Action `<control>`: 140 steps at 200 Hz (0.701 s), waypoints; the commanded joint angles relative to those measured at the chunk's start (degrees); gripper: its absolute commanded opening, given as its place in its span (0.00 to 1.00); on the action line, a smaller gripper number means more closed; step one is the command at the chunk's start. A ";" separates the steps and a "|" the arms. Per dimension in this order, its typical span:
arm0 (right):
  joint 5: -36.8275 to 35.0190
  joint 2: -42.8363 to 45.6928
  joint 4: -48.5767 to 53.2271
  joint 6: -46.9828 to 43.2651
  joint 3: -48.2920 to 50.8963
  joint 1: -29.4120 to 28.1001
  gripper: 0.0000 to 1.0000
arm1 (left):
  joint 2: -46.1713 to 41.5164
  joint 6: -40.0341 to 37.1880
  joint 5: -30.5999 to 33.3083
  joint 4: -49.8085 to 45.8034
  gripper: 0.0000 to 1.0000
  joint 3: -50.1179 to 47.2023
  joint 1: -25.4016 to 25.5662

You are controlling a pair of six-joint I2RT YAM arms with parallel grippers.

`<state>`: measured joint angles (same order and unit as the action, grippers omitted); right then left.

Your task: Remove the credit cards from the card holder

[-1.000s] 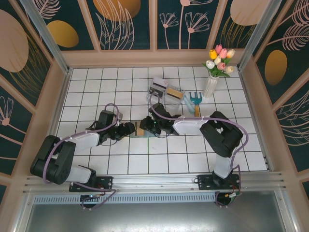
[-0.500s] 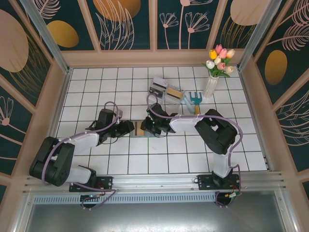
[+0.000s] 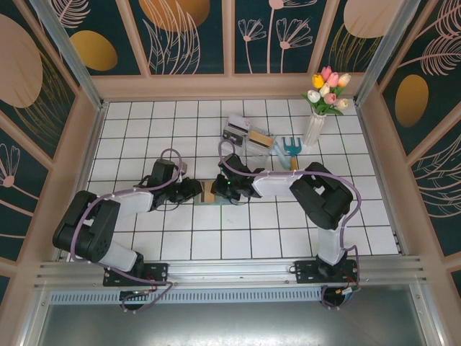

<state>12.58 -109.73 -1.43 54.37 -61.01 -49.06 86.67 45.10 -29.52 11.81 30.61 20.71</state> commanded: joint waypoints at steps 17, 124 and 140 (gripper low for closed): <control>1.38 -1.53 0.59 -0.83 -1.02 0.45 0.19 | 1.91 -0.89 1.00 0.97 0.24 0.15 0.38; 4.38 -2.84 -1.04 -1.49 -1.56 0.45 0.18 | 3.14 -0.95 0.53 1.17 0.24 -1.34 0.40; 4.39 -2.88 -0.95 -1.63 -1.58 0.45 0.16 | 3.33 -1.15 0.43 1.03 0.24 -1.43 0.39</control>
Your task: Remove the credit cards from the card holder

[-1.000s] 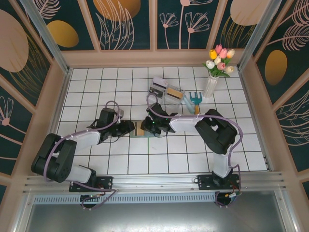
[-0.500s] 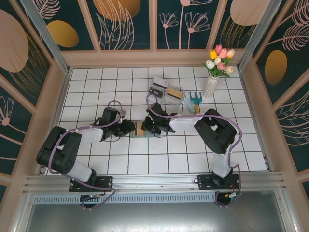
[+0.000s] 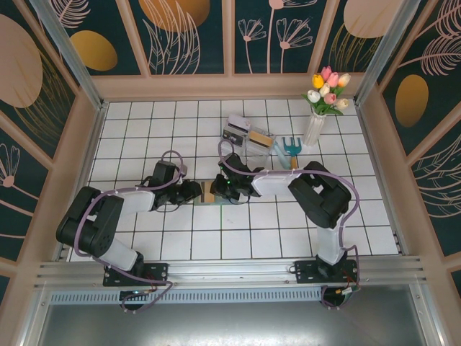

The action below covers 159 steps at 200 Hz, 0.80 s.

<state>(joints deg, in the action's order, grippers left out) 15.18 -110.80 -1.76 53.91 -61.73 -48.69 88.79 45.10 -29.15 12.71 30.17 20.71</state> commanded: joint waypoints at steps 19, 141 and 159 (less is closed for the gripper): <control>1.15 -1.83 -0.08 -1.33 -1.04 0.08 0.12 | 1.03 -1.33 0.43 -0.14 0.24 -0.98 0.38; -4.54 1.63 8.25 -3.24 -1.25 0.26 0.04 | -0.73 -2.32 2.34 -1.72 0.30 -0.25 0.38; -4.35 2.26 9.61 -3.89 -2.01 0.26 0.04 | -0.99 -2.14 2.02 -1.40 0.29 -0.43 0.45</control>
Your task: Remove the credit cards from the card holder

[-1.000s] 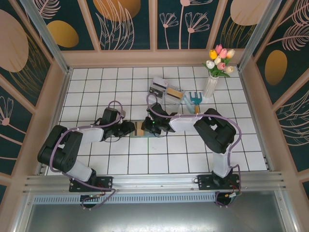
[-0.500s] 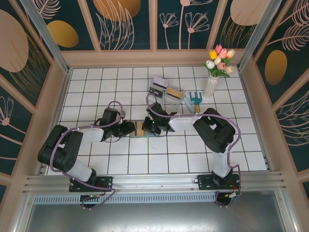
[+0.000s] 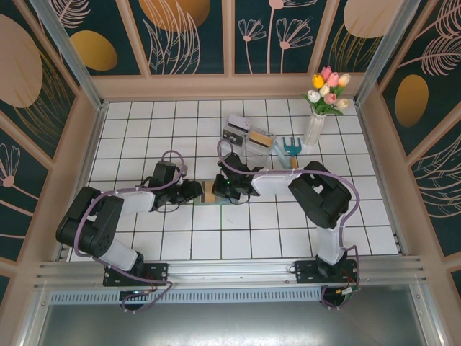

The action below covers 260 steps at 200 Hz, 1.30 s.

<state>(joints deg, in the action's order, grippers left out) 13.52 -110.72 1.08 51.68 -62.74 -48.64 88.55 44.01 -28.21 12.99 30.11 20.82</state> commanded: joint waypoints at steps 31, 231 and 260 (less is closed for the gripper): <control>-2.80 3.43 8.45 -2.44 -1.77 0.20 0.04 | -1.40 -0.99 0.58 -1.53 0.29 -0.20 0.27; -2.49 2.94 9.92 -4.22 -1.20 0.37 0.04 | 3.35 -1.06 -2.27 0.40 0.22 1.29 2.23; -5.04 3.43 12.07 -4.51 -1.25 0.39 0.04 | 1.95 -2.31 2.31 -2.19 0.21 -0.39 2.21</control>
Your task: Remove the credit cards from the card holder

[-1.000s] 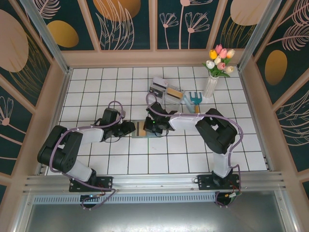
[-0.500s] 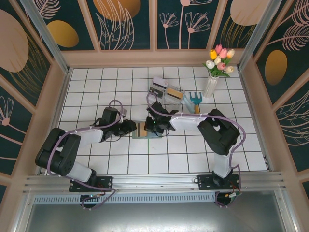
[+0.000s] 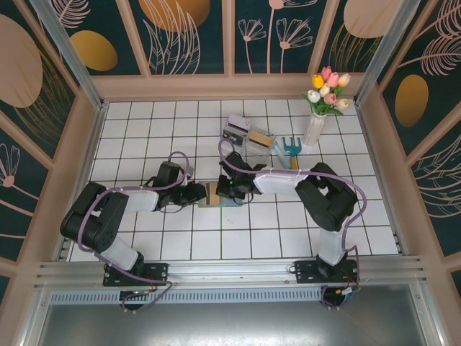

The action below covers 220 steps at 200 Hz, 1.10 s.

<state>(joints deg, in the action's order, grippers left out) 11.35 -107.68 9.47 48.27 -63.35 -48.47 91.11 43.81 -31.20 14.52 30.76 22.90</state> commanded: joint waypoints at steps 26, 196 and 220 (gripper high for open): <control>-3.27 0.55 4.08 -1.19 -0.39 0.21 0.04 | 0.09 -2.20 5.25 -3.92 0.21 -1.56 0.13; 5.23 0.07 -10.08 1.12 3.41 2.33 0.22 | 0.73 -1.71 3.29 -2.51 0.22 -1.76 0.13; 7.01 -0.63 -11.17 0.85 3.48 2.37 0.21 | 0.99 -1.58 3.19 -2.22 0.22 -1.67 0.13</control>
<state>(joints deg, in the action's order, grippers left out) 15.84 -106.98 0.64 48.56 -60.31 -46.48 90.80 43.11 -29.71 14.59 30.55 22.94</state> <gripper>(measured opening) 0.218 0.215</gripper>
